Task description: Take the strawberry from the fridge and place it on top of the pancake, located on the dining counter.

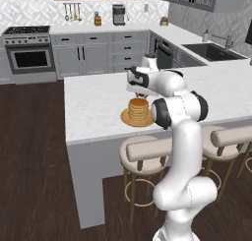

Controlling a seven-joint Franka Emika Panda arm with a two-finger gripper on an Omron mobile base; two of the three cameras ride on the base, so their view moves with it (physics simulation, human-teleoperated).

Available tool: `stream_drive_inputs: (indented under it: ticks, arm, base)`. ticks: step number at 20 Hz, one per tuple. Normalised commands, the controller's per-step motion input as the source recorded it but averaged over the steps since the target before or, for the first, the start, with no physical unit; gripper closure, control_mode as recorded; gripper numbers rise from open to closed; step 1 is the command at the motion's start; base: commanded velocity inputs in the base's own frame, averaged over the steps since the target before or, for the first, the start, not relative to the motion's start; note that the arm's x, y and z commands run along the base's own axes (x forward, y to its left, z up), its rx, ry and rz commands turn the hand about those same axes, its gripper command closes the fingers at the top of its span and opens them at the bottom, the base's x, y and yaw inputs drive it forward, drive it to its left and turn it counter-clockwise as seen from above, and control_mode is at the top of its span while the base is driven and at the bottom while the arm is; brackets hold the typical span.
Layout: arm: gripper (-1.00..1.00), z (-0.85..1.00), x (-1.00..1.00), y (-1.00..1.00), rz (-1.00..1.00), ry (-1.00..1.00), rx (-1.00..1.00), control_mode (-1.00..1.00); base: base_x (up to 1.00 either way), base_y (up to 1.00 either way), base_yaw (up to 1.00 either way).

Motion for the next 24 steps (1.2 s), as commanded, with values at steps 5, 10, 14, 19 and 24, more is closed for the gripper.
stream_drive_inputs:
  ticks: [5,10,14,19,24]
  arm:
    - [1.00,-0.30,0.13,0.00,-0.02,0.00,0.00,-1.00]
    - [1.00,-0.25,0.07,0.00,-0.03,0.00,0.00,-1.00]
    - [1.00,-0.20,0.00,0.00,0.00,0.00,0.00,-1.00]
    - [1.00,-0.25,0.03,0.00,0.00,0.00,0.00,-1.00]
    - [1.00,-0.08,0.07,0.00,0.00,0.00,0.00,-1.00]
  base:
    - [0.00,0.00,0.00]
    - [0.00,0.00,0.00]
    - [0.00,0.00,0.00]
    - [0.00,0.00,0.00]
    - [0.00,0.00,0.00]
